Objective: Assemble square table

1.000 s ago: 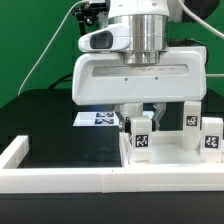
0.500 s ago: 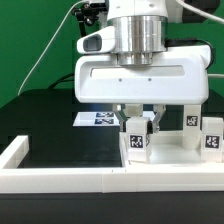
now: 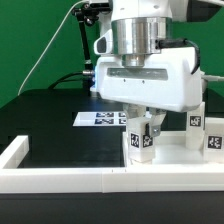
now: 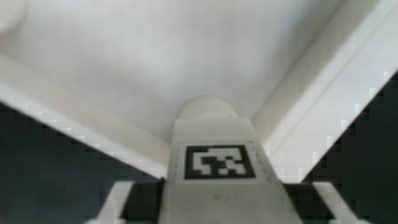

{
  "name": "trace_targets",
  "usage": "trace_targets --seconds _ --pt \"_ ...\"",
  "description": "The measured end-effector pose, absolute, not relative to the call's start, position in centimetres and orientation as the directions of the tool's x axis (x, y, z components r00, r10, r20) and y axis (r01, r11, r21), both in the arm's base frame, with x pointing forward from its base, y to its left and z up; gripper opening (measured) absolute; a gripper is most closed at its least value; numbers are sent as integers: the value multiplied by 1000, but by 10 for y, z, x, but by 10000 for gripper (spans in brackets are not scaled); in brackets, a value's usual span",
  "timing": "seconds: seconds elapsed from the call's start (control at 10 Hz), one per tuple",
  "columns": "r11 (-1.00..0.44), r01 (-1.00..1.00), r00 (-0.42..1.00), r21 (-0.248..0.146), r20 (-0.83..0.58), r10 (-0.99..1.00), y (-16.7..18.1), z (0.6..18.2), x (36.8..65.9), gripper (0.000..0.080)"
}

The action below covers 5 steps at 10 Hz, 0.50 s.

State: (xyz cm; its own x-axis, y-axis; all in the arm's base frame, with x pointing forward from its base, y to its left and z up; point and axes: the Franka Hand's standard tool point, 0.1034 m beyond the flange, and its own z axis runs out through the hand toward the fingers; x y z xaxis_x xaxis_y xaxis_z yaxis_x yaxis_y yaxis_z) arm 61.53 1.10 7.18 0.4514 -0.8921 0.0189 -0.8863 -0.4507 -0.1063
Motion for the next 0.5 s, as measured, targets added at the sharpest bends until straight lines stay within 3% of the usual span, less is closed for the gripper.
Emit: trace_targets --seconds 0.3,0.5 --pt "-322 -940 324 -110 -1 -946 12 72 615 290" --pt "-383 -917 385 -110 6 -923 13 72 615 291"
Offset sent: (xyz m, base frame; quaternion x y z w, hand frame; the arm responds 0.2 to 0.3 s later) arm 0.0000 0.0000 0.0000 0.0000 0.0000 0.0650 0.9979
